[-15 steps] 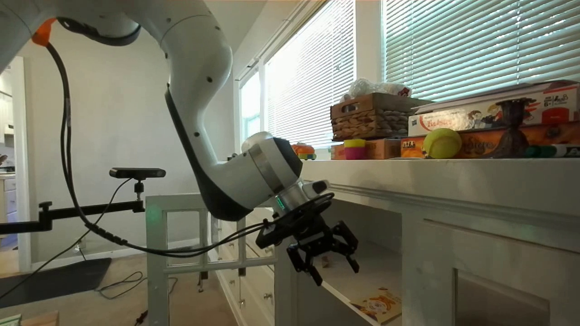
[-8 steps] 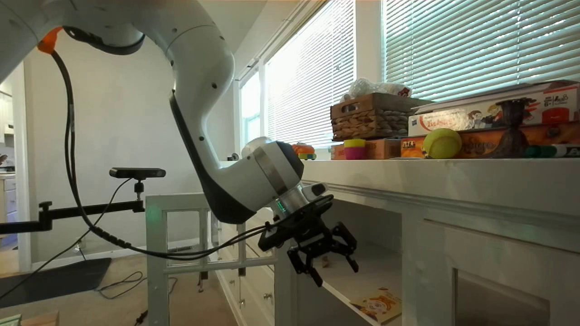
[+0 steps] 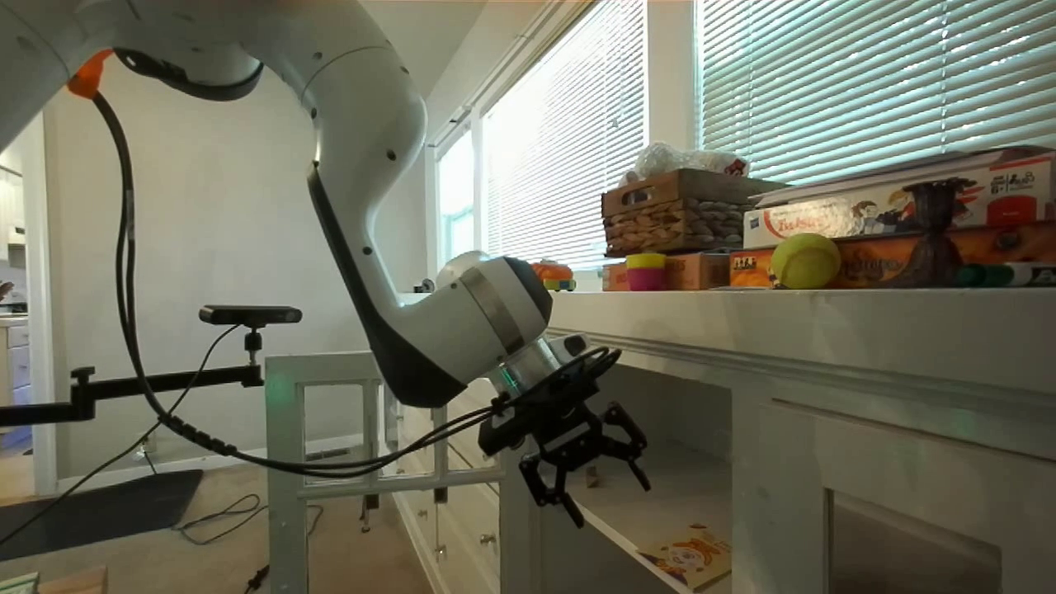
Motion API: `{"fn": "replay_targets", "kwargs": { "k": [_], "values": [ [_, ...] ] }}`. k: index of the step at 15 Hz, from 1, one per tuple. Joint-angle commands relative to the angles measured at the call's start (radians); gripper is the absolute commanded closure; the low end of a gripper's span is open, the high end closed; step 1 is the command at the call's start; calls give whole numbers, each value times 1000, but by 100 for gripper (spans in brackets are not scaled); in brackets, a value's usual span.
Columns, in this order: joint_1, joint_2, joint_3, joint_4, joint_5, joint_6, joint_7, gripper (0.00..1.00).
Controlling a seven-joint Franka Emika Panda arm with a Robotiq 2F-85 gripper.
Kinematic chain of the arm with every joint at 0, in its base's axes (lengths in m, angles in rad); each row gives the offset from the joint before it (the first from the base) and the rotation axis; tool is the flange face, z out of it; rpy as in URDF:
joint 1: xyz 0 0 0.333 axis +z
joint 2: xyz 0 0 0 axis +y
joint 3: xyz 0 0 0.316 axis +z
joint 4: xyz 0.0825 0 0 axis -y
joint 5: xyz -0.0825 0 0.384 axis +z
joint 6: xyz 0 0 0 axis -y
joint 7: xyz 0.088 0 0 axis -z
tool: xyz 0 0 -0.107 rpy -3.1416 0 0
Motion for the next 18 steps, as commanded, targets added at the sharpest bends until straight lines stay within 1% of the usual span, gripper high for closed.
{"fn": "replay_targets", "kwargs": {
  "k": [1,4,6,12,18],
  "values": [
    [49,42,-42,45,-98,-41,-1,0],
    [86,91,-77,96,-193,-73,54,0],
    [99,122,-88,125,-223,-83,115,0],
    [102,190,-61,135,-151,-99,287,0],
    [119,239,-55,159,-127,-127,580,0]
  ]
}}
